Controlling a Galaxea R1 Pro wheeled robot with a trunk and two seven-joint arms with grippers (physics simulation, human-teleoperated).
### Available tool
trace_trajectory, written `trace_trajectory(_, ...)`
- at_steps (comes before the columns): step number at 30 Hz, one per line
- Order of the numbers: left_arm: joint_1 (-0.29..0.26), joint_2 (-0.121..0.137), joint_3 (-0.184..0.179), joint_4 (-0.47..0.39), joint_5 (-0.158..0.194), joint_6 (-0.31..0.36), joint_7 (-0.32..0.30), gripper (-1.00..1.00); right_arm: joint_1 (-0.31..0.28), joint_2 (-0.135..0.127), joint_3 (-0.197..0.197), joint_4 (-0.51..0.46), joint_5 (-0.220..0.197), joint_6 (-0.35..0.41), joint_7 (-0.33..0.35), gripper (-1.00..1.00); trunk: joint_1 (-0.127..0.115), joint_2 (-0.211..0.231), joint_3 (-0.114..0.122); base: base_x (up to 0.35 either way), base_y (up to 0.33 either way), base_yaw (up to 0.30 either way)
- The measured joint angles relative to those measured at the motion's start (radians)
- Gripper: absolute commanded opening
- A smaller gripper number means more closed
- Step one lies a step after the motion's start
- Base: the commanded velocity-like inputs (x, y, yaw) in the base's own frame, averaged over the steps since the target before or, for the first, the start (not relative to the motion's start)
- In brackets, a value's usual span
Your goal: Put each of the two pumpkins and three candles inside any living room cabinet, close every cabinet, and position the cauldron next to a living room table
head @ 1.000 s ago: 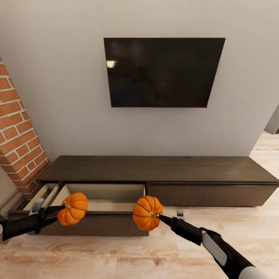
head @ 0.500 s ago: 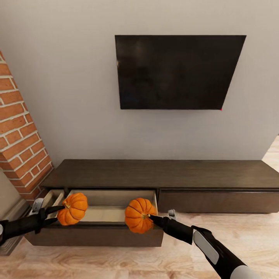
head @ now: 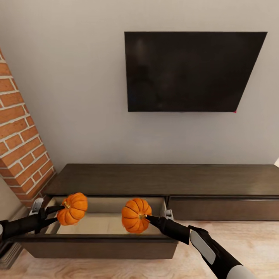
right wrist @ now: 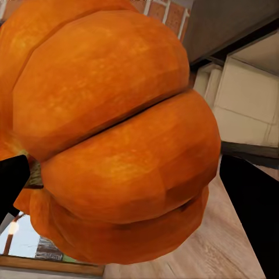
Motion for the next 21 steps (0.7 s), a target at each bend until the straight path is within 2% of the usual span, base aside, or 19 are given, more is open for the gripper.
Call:
trace_trajectory(11,0.000,-0.002,0.000,0.000,-0.005,0.000,0.000,-1.00,0.000,0.000,0.000,0.000,0.001,0.003,-0.004,-1.00,0.000,0.000,0.000,0.208,0.055,0.000)
trace_trajectory(14,0.000,-0.002,0.001,-0.001,0.006,0.006,0.000,-1.00,0.000,-0.001,-0.002,0.002,0.003,0.005,-0.067,-1.00,0.000,0.000,0.000,0.046,0.159,0.000)
trace_trajectory(18,0.000,-0.002,0.000,0.000,0.003,0.005,0.000,-1.00,0.000,0.000,-0.003,0.000,-0.005,0.014,-0.094,-1.00,0.000,0.000,0.000,0.008,0.086,0.000)
trace_trajectory(19,0.000,-0.002,-0.001,0.000,0.002,0.005,0.000,-1.00,0.000,0.006,-0.003,0.000,-0.005,0.014,-0.107,-1.00,0.000,0.000,0.000,0.002,0.020,0.000)
trace_trajectory(21,-0.001,-0.003,-0.004,-0.003,0.002,0.005,0.000,-1.00,-0.011,0.055,-0.002,0.000,-0.003,0.015,-0.190,-1.00,0.000,0.000,0.000,0.001,0.011,0.000)
